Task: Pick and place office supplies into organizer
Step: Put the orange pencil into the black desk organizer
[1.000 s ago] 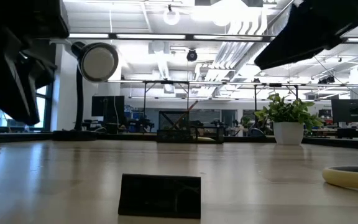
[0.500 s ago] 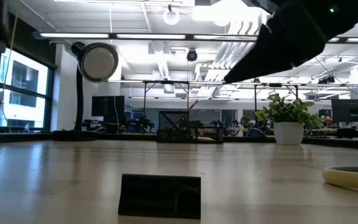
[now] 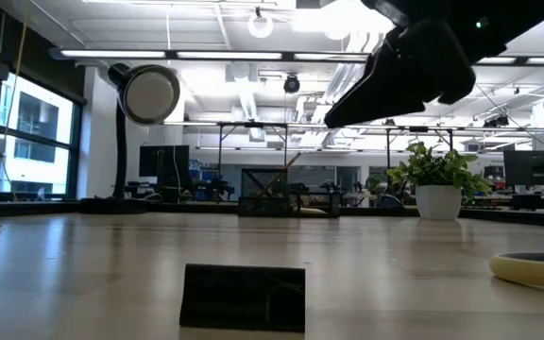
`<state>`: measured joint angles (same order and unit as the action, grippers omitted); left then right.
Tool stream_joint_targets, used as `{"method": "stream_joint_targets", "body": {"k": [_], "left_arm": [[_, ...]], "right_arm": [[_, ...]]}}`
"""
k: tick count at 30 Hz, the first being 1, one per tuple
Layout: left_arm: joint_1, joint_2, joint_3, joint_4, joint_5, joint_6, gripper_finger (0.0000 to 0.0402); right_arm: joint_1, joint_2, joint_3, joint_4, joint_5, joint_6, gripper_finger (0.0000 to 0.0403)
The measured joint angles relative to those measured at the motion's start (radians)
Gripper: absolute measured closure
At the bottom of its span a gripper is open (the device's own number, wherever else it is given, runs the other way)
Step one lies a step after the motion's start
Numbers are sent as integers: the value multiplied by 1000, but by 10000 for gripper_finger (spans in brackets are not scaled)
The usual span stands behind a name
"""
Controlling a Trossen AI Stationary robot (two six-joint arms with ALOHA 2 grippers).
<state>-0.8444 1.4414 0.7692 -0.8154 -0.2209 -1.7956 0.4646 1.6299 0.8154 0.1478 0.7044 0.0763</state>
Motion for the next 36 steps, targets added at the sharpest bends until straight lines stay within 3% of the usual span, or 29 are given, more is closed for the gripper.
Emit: {"method": "stream_joint_targets", "body": {"k": [10, 21, 36], "left_arm": [[0, 0, 0, 6, 55, -161, 210], [9, 24, 0, 41, 26, -252, 208], [52, 137, 0, 68, 31, -228, 208]], "right_arm": [[-7, 0, 0, -55, -6, -32, 181], [-7, 0, 0, -116, -6, 0, 181], [-4, 0, 0, -169, -6, 47, 181]]}}
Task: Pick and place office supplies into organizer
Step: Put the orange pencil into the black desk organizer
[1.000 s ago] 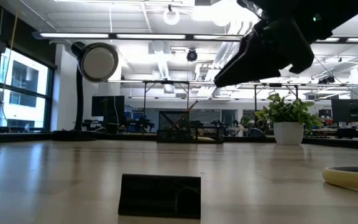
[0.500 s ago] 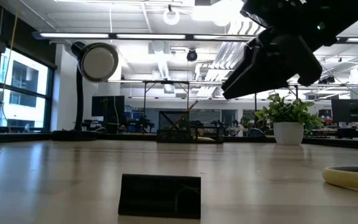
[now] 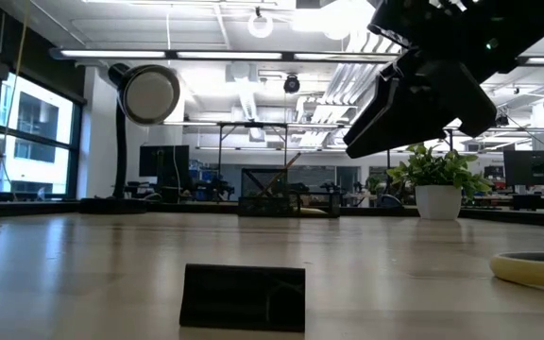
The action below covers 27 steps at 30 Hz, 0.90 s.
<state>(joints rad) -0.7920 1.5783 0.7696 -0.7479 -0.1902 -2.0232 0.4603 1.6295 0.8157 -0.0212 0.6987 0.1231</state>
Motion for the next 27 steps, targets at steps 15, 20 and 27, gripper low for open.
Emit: {"method": "stream_joint_targets", "body": {"k": [15, 20, 27], "left_arm": [[0, 9, 2, -5, 19, 82, 231], [0, 10, 0, -19, 26, 89, 292], [0, 10, 0, -26, 26, 118, 381]], "right_arm": [[0, 0, 0, -5, 0, 11, 181], [0, 0, 0, -6, 0, 11, 181], [0, 0, 0, -6, 0, 11, 181]]}}
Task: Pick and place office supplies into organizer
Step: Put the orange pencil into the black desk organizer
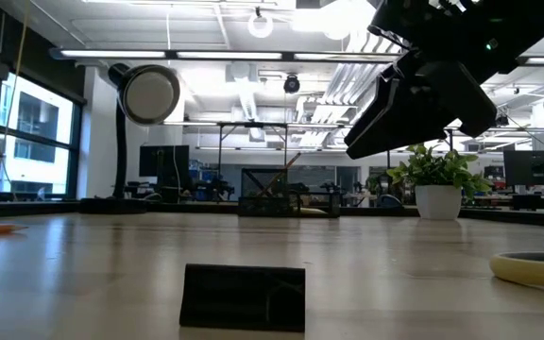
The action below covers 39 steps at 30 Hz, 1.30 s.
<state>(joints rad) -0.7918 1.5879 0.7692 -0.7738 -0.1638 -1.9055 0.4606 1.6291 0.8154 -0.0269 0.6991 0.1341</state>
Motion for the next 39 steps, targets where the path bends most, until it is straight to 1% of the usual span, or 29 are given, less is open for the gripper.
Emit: {"method": "stream_joint_targets", "body": {"k": [1, 3, 6, 10, 12, 14, 18, 21, 26, 30, 34, 39], "left_arm": [[0, 0, 1, -1, 0, 11, 389], [0, 0, 2, -5, 0, 26, 394], [1, 0, 1, -10, -3, 70, 381], [28, 1, 1, -8, -10, 184, 372], [56, 1, 1, 1, -21, 272, 375], [90, 1, 0, 24, -52, 378, 384], [184, 3, -1, 114, -144, 585, 397], [259, 3, -2, 212, -167, 757, 392], [379, 3, -2, 366, -161, 1029, 394], [448, 3, -2, 432, -126, 1152, 399], [498, 3, -2, 459, -99, 1211, 398], [544, 2, -1, 523, -38, 1229, 397]], "right_arm": [[0, 0, 0, 0, 0, 0, 181], [0, 0, 0, 0, 0, 0, 181], [0, 0, 0, 0, 0, 0, 181], [0, 0, 0, 1, 0, 0, 181], [0, 0, 0, 10, -3, -2, 181], [-1, 0, 0, 24, -28, -5, 181], [-2, 0, 0, 61, -104, -30, 181], [-2, 0, 0, 87, -129, -30, 181], [-2, 0, 0, 98, -143, -29, 181], [-4, 0, 0, 124, -152, -14, 181], [-5, 0, 0, 194, -157, -61, 181], [-9, 18, 1, 314, -194, -248, 181]]}}
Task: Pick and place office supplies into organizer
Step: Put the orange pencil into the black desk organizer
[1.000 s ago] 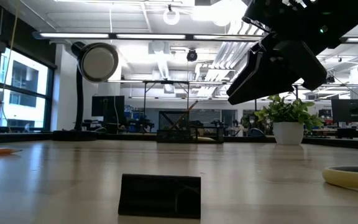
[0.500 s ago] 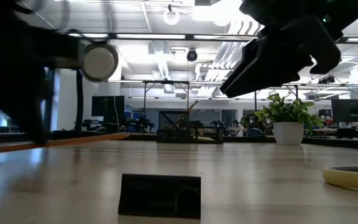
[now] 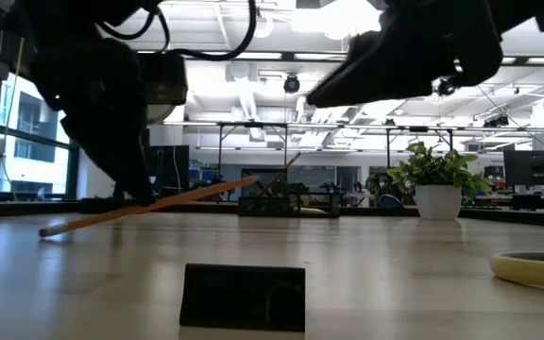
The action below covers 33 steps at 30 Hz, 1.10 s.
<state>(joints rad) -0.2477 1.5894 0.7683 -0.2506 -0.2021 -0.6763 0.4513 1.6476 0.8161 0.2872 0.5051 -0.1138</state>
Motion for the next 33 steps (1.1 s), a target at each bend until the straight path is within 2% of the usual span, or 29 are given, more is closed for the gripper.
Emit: {"method": "stream_joint_targets", "body": {"k": [4, 8, 13, 17, 22, 28, 33], "left_arm": [[8, 0, 1, 43, 27, 62, 397], [5, 0, 1, 82, 31, 92, 397], [6, 0, 1, 79, 31, 61, 397], [6, 0, 1, 78, 32, 40, 397], [6, -1, 1, 78, 34, 39, 397], [6, -1, 1, 78, 29, 36, 399], [3, -10, 1, 22, 29, 34, 401]], "right_arm": [[-24, 44, 1, 109, -56, -136, 181], [-75, 120, 4, 204, -130, -206, 181], [-98, 198, 72, 207, -142, -295, 181], [-91, 249, 155, 127, -139, -341, 181], [-94, 313, 250, -22, -146, -307, 186], [-101, 365, 296, -50, -156, -236, 198], [-115, 365, 296, -69, -295, -79, 204]]}}
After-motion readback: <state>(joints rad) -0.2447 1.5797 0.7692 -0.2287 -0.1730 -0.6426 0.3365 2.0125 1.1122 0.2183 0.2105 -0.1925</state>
